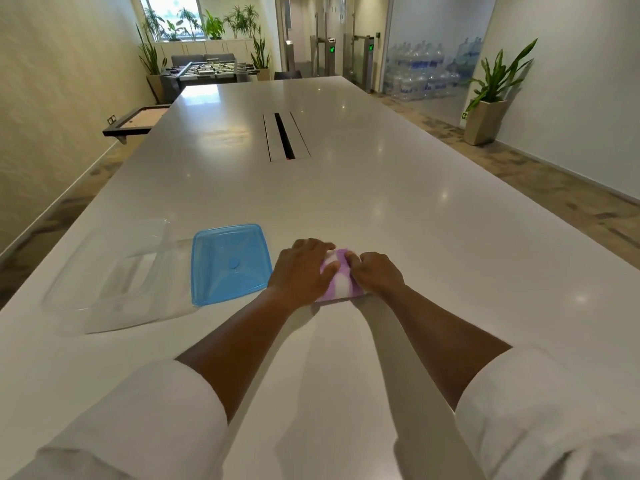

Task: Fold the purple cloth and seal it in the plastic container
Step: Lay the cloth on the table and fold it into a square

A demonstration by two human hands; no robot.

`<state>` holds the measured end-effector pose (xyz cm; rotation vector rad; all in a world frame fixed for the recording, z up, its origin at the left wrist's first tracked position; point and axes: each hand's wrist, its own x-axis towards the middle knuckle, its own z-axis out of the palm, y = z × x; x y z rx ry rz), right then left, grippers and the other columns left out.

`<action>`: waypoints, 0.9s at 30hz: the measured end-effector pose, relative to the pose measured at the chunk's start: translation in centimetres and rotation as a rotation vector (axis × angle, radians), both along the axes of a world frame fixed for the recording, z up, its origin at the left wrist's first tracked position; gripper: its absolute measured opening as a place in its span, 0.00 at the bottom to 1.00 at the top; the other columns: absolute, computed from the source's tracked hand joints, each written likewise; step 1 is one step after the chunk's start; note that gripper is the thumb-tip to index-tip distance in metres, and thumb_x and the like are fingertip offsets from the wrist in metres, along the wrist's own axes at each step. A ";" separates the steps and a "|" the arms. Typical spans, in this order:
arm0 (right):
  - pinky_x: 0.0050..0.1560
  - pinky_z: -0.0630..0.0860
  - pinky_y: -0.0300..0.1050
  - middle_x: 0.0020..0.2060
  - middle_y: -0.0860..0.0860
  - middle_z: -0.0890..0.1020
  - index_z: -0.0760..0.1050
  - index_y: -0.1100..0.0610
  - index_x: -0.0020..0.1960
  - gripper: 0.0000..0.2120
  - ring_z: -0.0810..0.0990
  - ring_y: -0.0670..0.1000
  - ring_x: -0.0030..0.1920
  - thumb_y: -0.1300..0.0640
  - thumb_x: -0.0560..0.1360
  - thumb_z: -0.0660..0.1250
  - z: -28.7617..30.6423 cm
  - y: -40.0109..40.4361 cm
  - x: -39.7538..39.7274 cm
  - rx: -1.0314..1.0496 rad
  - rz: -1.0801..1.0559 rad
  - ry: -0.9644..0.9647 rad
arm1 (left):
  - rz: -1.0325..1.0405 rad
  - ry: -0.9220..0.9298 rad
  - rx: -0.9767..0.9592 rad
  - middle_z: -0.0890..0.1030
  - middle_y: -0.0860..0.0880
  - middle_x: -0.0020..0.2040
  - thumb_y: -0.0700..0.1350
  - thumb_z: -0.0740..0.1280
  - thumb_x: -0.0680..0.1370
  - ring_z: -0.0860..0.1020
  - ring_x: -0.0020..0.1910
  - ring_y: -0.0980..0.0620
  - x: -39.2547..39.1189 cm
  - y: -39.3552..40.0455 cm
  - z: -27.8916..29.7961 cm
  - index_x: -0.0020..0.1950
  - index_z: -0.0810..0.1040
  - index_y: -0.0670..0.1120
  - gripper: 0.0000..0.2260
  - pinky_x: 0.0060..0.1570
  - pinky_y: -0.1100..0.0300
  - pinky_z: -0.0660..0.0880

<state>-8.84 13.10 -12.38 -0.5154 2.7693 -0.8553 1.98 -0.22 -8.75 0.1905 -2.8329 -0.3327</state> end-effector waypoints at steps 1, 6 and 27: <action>0.52 0.70 0.48 0.56 0.60 0.82 0.80 0.60 0.54 0.29 0.79 0.61 0.57 0.39 0.80 0.49 -0.1 -0.1 -0.1 0.002 -0.005 0.000 | -0.039 -0.029 -0.012 0.76 0.49 0.67 0.56 0.57 0.81 0.72 0.66 0.48 -0.2 0.2 0.0 0.69 0.72 0.51 0.19 0.64 0.50 0.69; 0.51 0.69 0.47 0.57 0.60 0.81 0.79 0.61 0.57 0.28 0.79 0.61 0.58 0.43 0.82 0.48 -0.3 -0.2 -0.2 0.032 -0.016 0.012 | -0.102 -0.171 -0.089 0.69 0.50 0.74 0.53 0.50 0.84 0.65 0.74 0.50 -0.9 0.5 -0.9 0.73 0.70 0.52 0.20 0.75 0.47 0.54; 0.70 0.62 0.56 0.74 0.52 0.67 0.67 0.58 0.71 0.22 0.56 0.55 0.76 0.50 0.82 0.48 0.1 -2.1 1.3 0.159 0.246 0.231 | -0.183 -0.283 0.001 0.56 0.52 0.80 0.60 0.50 0.81 0.52 0.79 0.51 -1.1 -1.5 -3.9 0.80 0.51 0.52 0.29 0.76 0.44 0.49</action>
